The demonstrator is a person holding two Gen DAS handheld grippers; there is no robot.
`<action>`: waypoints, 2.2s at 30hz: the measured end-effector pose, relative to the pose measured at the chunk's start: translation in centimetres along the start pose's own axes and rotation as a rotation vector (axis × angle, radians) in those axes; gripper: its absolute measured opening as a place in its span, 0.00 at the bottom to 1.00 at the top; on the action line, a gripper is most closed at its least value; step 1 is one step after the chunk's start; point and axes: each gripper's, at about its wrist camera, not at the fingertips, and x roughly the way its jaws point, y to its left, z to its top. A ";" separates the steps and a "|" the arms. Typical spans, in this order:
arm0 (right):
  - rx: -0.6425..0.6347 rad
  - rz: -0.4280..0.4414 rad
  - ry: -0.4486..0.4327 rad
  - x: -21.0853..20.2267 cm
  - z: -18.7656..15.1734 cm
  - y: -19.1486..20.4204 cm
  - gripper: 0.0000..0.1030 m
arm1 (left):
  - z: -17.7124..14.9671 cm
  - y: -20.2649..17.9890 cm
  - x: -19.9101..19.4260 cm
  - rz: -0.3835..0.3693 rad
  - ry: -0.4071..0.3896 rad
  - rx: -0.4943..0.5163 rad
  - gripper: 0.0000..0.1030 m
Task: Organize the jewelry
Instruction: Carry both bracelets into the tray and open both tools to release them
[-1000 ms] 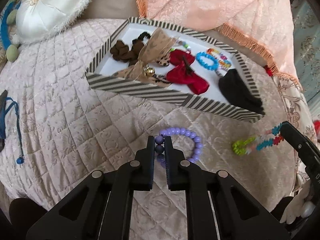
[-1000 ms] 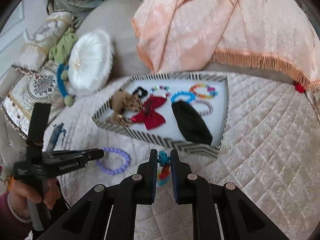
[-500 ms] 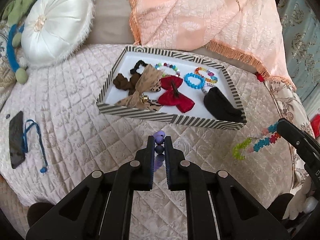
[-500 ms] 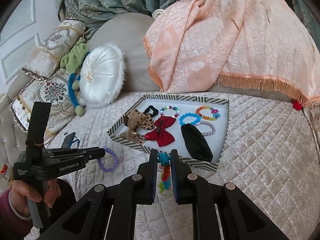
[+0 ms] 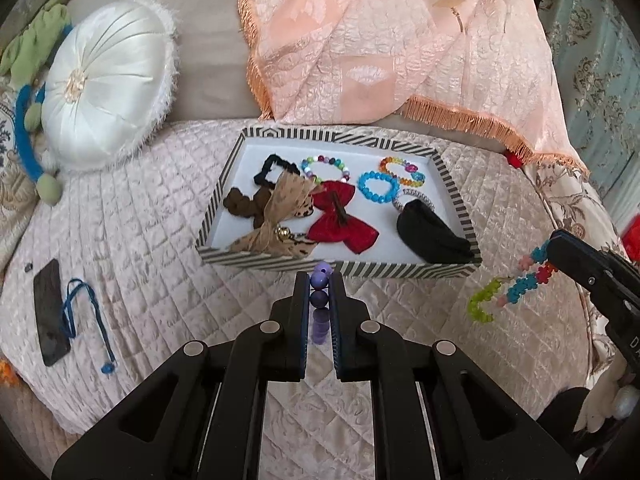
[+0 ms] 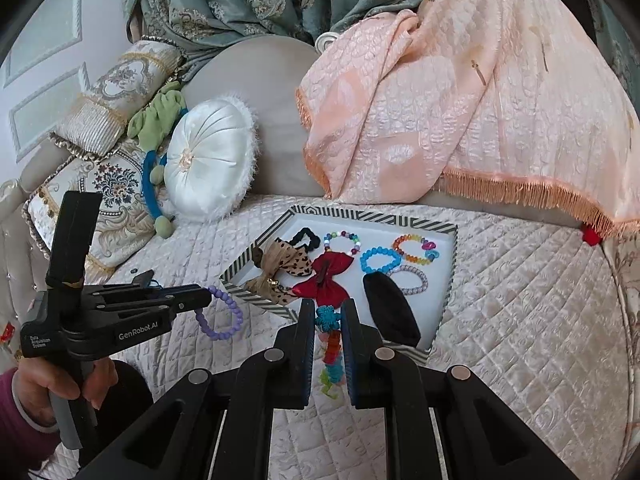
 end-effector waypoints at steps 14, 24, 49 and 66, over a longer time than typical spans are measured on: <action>-0.003 0.012 0.013 2.0 1.8 -0.9 0.12 | 3.7 0.8 1.6 0.017 0.001 -0.011 0.08; -0.004 0.035 0.053 5.9 3.3 -1.0 0.12 | 9.0 2.2 3.5 0.043 -0.012 -0.034 0.08; -0.006 0.019 0.262 23.4 8.9 -4.0 0.12 | 15.6 3.9 19.5 0.079 0.154 -0.077 0.08; 0.042 -0.088 0.352 26.5 8.1 -7.4 0.28 | 14.1 6.3 21.3 0.116 0.191 -0.110 0.27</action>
